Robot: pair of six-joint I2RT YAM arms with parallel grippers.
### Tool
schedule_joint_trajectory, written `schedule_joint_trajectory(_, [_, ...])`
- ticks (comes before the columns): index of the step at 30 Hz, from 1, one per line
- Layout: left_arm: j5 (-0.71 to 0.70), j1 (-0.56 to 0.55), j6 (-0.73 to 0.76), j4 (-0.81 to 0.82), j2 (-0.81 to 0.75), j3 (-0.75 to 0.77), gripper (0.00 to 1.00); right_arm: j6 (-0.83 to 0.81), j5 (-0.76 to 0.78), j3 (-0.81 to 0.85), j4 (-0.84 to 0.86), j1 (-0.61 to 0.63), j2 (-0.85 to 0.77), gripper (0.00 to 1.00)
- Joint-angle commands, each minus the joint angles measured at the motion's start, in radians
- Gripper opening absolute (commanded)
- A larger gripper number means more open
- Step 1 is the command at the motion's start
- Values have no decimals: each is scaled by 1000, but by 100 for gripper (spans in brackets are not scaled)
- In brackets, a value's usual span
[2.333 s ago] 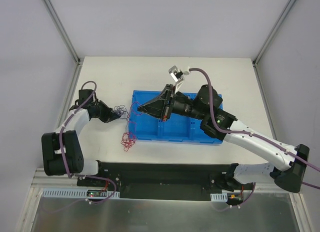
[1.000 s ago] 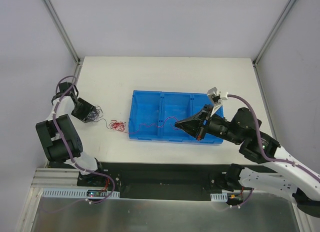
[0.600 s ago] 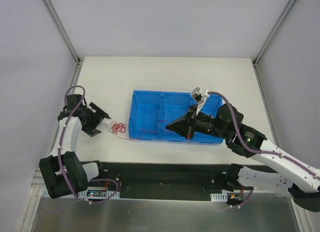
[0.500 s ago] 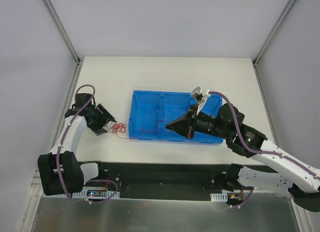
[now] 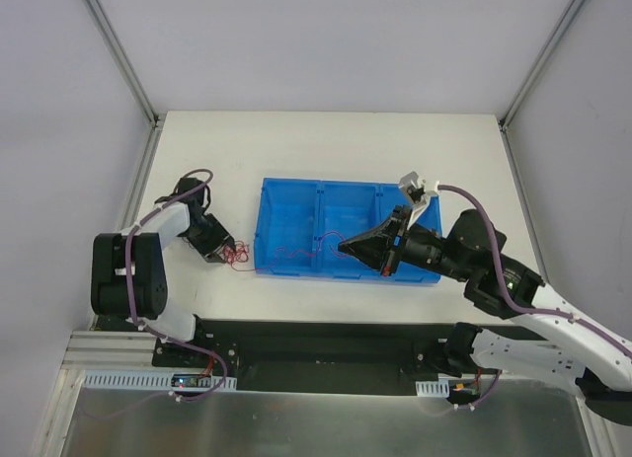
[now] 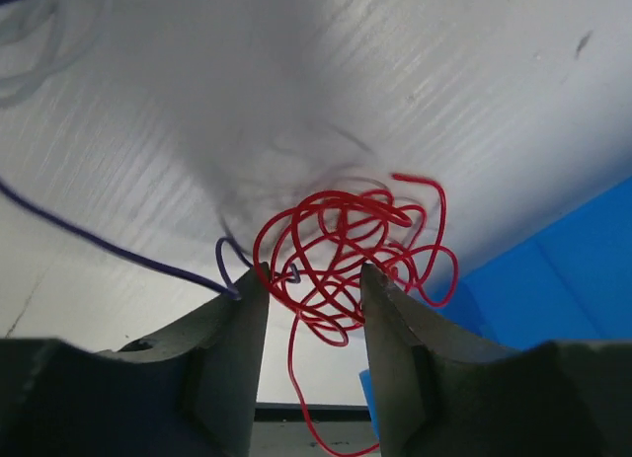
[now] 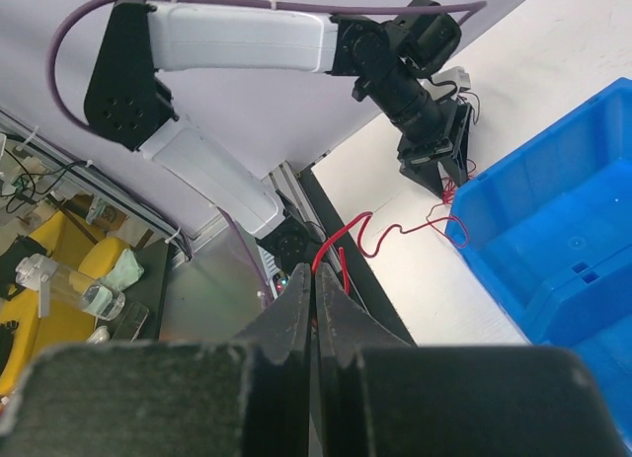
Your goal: Untangle the cables
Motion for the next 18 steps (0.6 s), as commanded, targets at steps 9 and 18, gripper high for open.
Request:
schedule_joint_trajectory(9, [15,116,-27,51,152,113,0,-69,58,31,-179,-2,-277,1])
schedule_joint_trajectory(18, [158,273,53,46,166,199,3,-58,355,-26,-479,-1,-655,1])
